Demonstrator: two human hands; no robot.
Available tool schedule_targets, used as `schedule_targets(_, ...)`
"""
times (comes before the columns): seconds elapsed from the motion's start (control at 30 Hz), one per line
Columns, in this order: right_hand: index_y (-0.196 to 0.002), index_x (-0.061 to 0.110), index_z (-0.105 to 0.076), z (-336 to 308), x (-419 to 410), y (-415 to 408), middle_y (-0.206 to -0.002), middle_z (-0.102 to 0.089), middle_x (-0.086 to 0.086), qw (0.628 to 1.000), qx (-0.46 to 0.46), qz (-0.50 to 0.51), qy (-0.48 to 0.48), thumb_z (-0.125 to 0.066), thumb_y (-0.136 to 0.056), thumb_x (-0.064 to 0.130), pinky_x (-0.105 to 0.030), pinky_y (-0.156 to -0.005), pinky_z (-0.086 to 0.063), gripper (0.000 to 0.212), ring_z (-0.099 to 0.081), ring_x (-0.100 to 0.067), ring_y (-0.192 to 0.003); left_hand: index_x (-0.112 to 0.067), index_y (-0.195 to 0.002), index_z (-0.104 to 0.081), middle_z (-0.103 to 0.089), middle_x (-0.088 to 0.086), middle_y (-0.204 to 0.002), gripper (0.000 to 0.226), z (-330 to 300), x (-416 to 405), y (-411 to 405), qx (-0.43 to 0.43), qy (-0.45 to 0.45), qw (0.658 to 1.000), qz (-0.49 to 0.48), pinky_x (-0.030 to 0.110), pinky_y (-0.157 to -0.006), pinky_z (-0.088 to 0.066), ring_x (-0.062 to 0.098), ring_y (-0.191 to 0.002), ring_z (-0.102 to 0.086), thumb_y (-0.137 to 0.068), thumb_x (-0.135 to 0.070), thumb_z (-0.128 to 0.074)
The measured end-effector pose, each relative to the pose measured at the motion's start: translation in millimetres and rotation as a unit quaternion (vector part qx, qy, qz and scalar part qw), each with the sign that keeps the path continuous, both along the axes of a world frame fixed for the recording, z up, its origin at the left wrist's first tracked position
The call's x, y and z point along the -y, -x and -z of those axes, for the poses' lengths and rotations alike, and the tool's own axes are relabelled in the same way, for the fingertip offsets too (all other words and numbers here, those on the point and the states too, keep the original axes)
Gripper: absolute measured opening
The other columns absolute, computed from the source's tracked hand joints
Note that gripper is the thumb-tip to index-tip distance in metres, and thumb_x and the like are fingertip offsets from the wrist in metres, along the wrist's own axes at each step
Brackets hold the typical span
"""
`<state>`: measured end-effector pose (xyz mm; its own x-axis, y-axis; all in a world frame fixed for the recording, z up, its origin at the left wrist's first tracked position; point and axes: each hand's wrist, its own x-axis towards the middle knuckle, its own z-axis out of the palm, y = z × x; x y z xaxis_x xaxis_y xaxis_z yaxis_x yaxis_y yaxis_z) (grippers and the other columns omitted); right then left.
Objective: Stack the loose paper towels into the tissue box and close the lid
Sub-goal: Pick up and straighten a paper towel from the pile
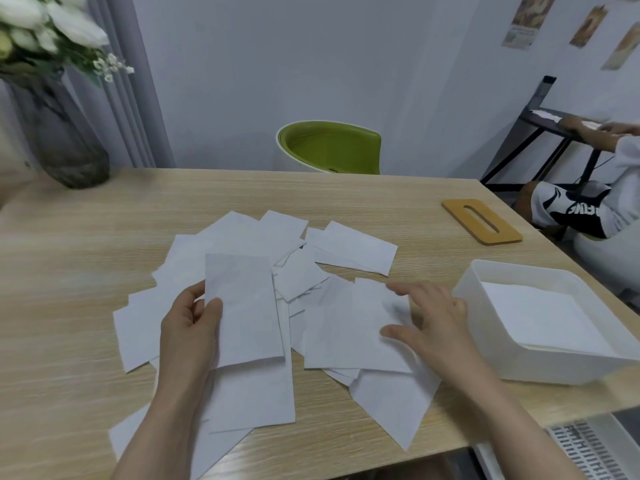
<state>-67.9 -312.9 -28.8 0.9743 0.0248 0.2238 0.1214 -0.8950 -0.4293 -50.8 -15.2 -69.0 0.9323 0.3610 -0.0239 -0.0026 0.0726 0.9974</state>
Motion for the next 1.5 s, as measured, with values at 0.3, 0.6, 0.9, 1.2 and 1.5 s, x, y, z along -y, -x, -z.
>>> schedule_targets(0.3,-0.113,0.041,-0.053,5,-2,-25,-0.095,-0.047,0.024,0.989,-0.141,0.000,0.054,-0.077,-0.064,0.054,-0.030,-0.081,-0.020,0.057,-0.035,-0.003,-0.100,-0.029,-0.104,-0.062,-0.071,-0.015,-0.070,0.027,-9,29,1,0.023,0.009,0.999,0.040,0.014,-0.054,-0.049,-0.001,-0.063,-0.066,-0.096,-0.005,-0.053)
schedule_targets(0.6,-0.077,0.039,-0.057,5,-5,-23,-0.076,-0.052,0.023,0.992,-0.125,-0.017,0.025,-0.070,-0.077,0.042,-0.029,-0.074,-0.015,0.014,-0.041,0.003,-0.085,-0.030,-0.105,-0.061,-0.073,-0.016,-0.075,0.026,-2,45,-2,-0.007,0.047,0.998,0.032,0.015,-0.054,-0.049,0.000,-0.066,-0.068,-0.096,-0.006,-0.053)
schedule_targets(0.9,-0.075,0.025,-0.060,8,0,-2,-0.081,-0.066,0.009,0.954,-0.057,0.157,-0.250,-0.068,-0.082,0.019,-0.038,-0.074,-0.047,0.012,-0.061,-0.016,-0.081,-0.030,-0.103,-0.063,-0.073,-0.008,-0.077,0.027,1,43,-1,-0.015,0.059,0.998,0.030,0.017,-0.058,-0.050,0.003,-0.069,-0.068,-0.096,-0.006,-0.054)
schedule_targets(1.2,-0.076,0.021,-0.071,0,4,9,-0.073,-0.072,0.004,0.944,-0.182,0.149,-0.231,-0.067,-0.082,0.027,-0.039,-0.075,-0.051,0.010,-0.066,-0.019,-0.075,-0.031,-0.104,-0.063,-0.074,-0.008,-0.078,0.027,0,46,1,-0.019,0.041,0.998,0.049,0.019,-0.058,-0.051,0.005,-0.070,-0.069,-0.097,-0.008,-0.052)
schedule_targets(1.5,-0.088,0.012,-0.069,-11,-10,9,-0.054,-0.060,0.009,0.881,-0.079,0.153,-0.441,-0.057,-0.093,0.008,-0.014,-0.044,-0.037,0.013,-0.045,-0.003,-0.042,-0.045,-0.097,-0.068,-0.072,-0.005,-0.080,0.035,4,45,1,-0.025,0.037,0.997,0.065,0.033,-0.069,-0.050,0.013,-0.074,-0.066,-0.099,-0.016,-0.048)
